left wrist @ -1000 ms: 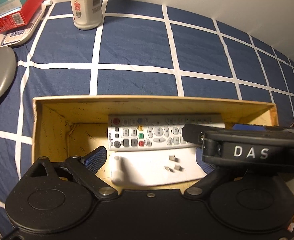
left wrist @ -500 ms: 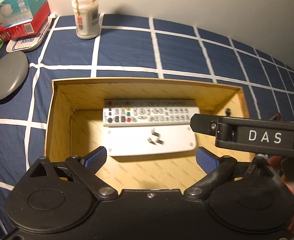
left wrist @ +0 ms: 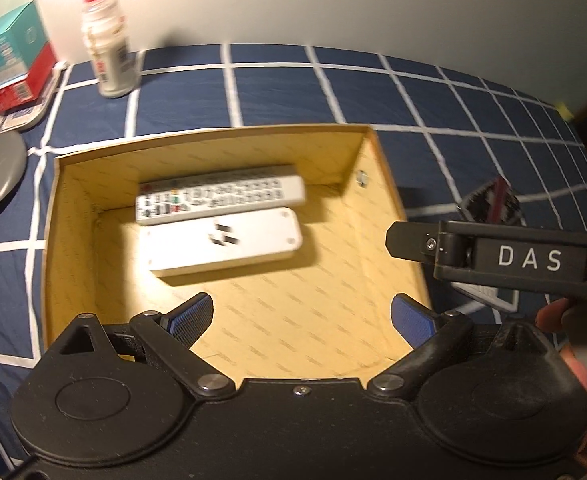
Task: Organize objects
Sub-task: 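Move the right tool to the white screened air-conditioner remote, then grasp the screened air-conditioner remote with the right gripper, then lift the air-conditioner remote and carry it toward the yellow box, then lower the remote into the box beside the power strip and open the right gripper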
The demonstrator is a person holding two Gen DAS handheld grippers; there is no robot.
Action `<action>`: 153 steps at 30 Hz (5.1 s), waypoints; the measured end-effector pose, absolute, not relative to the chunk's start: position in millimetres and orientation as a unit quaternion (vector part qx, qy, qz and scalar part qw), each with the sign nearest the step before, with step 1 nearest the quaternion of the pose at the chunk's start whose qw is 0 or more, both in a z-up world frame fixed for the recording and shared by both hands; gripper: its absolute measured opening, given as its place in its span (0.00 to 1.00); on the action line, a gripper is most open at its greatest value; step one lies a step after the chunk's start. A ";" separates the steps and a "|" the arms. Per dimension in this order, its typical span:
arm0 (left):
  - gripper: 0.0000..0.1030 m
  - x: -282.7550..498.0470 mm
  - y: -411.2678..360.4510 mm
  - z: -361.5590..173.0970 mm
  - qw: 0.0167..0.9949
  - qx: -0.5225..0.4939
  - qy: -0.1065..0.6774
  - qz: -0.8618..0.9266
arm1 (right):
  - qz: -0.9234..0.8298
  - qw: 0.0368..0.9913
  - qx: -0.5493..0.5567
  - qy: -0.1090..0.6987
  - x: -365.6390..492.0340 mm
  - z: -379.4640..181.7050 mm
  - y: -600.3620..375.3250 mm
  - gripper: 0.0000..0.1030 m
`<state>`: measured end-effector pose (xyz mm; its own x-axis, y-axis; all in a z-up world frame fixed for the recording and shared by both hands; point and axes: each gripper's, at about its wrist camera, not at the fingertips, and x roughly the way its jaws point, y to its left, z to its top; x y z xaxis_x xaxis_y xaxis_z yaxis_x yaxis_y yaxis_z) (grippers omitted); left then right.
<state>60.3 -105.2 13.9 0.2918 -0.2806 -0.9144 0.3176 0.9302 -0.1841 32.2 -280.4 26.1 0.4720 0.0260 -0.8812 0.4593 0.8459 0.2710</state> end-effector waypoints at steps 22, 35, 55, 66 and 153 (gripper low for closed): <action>0.93 39.5 -256.3 3.0 0.774 0.093 0.565 -0.272 | -0.235 0.783 0.328 0.473 -66.2 4.4 -403.1 0.91; 0.93 46.1 -333.2 -45.0 0.728 0.144 0.598 -0.303 | -0.270 0.741 0.380 0.483 -93.3 -40.4 -465.5 0.91; 0.91 63.5 -379.5 -125.3 0.668 0.171 0.650 -0.320 | -0.273 0.674 0.430 0.535 -91.2 -121.9 -493.7 0.91; 0.87 70.7 -386.3 -144.6 0.649 0.162 0.667 -0.329 | -0.267 0.665 0.432 0.548 -81.4 -138.3 -497.2 0.90; 0.74 37.8 -84.5 -5.1 0.799 -0.023 0.587 -0.132 | -0.041 0.811 0.218 0.541 39.0 3.3 -223.9 0.76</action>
<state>37.8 -84.5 -5.1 0.2766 -0.2384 -0.9309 0.1832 0.9641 -0.1924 39.0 -223.9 3.3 0.4106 0.1694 -0.8959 0.3031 0.9013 0.3094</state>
